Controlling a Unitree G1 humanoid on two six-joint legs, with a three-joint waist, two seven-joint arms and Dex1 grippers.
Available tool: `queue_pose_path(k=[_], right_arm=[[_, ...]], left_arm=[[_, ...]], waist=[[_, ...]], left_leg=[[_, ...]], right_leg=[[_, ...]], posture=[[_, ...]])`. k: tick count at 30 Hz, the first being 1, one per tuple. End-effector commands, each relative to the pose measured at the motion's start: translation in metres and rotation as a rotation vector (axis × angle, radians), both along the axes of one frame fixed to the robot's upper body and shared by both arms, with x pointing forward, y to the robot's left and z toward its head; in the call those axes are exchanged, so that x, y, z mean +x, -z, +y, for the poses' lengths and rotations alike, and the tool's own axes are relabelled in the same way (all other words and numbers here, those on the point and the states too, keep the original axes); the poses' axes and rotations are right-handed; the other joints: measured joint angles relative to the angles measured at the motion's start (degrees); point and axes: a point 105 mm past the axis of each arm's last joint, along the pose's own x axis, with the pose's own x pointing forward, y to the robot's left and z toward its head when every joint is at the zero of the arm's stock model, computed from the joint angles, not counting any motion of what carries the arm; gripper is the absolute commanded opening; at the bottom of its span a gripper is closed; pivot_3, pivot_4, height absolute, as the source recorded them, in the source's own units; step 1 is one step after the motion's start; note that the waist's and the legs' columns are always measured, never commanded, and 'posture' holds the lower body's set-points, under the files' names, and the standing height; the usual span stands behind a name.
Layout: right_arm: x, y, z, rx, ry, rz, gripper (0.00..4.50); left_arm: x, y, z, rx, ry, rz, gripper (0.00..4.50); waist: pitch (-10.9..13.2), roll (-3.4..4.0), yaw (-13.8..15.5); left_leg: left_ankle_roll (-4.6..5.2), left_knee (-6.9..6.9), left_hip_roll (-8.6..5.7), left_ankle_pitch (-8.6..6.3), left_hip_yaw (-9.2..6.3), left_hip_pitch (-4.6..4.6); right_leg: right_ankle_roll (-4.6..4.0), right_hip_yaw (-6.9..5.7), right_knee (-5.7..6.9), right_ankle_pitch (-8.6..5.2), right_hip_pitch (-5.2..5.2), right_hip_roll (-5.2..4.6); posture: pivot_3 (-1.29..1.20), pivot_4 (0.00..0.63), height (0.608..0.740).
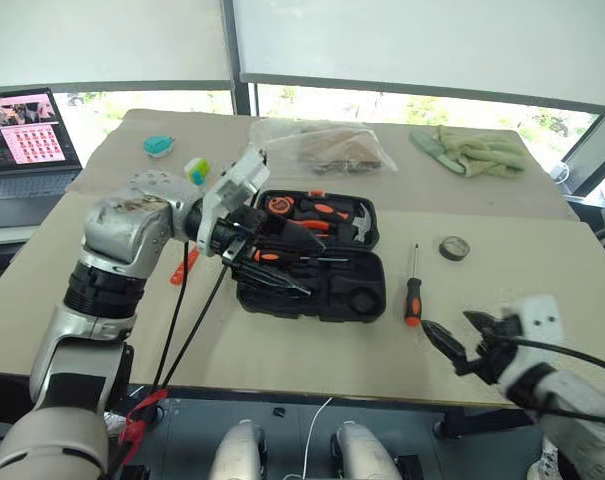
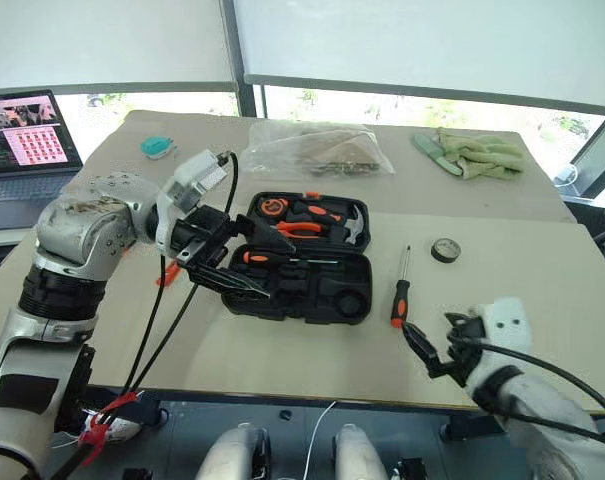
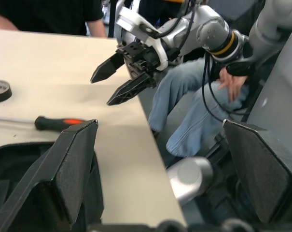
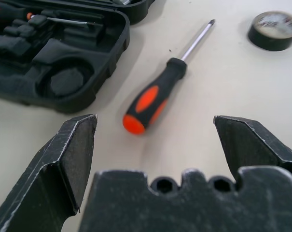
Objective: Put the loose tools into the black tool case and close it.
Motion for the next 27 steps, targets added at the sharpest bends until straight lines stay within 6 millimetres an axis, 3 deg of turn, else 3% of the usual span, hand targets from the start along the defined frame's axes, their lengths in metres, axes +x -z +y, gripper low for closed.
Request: queue_pose_path(k=[1, 9, 12, 17, 20, 25, 27], right_arm=[[0.017, 0.002, 0.008, -0.021, 0.008, -0.014, 4.5], [0.047, 0.023, 0.006, -0.112, 0.088, 0.036, 4.5], [0.049, 0.026, 0.004, -0.119, 0.133, 0.037, 3.74], [0.049, 0.026, 0.009, -0.109, 0.147, 0.024, 2.01], [0.047, 0.017, 0.009, -0.067, 0.197, -0.022, 1.03], [0.051, -0.012, -0.014, -0.015, 0.248, -0.124, 1.05], [0.061, -0.037, -0.012, -0.022, 0.113, -0.2, 1.05]], left_arm=[[0.007, -0.002, 0.0, 0.005, -0.026, -0.063, 4.46], [0.02, 0.001, -0.001, 0.018, -0.079, -0.137, 4.46], [0.024, 0.0, 0.0, 0.019, -0.093, -0.149, 4.5], [0.027, 0.002, 0.004, 0.015, -0.091, -0.144, 4.5], [0.033, 0.008, 0.008, 0.018, -0.122, -0.148, 4.5], [0.034, 0.018, 0.022, 0.042, -0.163, -0.157, 4.5], [0.031, 0.019, 0.029, 0.049, -0.184, -0.147, 4.5]], waist=[[0.0, 0.0, 0.0], [0.0, 0.02, 0.1], [0.0, 0.02, 0.1], [0.0, 0.02, 0.1], [0.0, 0.02, 0.0], [0.0, 0.04, 0.0], [0.1, 0.11, -0.1]], left_leg=[[0.0, 0.0, 0.0, 0.0, 0.01, -0.01], [0.01, 0.0, -0.03, 0.0, 0.03, -0.08], [0.01, 0.0, -0.04, 0.0, 0.03, -0.08], [0.01, -0.02, -0.02, 0.0, 0.02, -0.09], [0.01, -0.02, -0.01, 0.0, 0.02, -0.08], [0.0, -0.03, -0.02, 0.0, 0.05, -0.11], [0.0, -0.02, -0.01, 0.0, 0.05, -0.11]], right_leg=[[0.0, 0.0, -0.01, 0.0, -0.01, 0.0], [0.02, 0.0, 0.0, -0.01, -0.06, -0.02], [0.02, -0.01, 0.0, 0.0, -0.06, -0.01], [0.03, 0.0, 0.0, -0.01, -0.07, 0.0], [0.03, -0.01, 0.0, -0.01, -0.08, 0.0], [0.03, 0.0, -0.02, 0.0, -0.08, -0.03], [0.04, 0.0, -0.01, 0.0, -0.08, -0.02]], posture=[[0.0, 0.15, 0.74], [0.0, 0.15, 0.74], [0.0, 0.15, 0.74], [0.0, 0.15, 0.74], [0.0, 0.15, 0.74], [0.0, 0.15, 0.74], [0.0, 0.15, 0.74]])
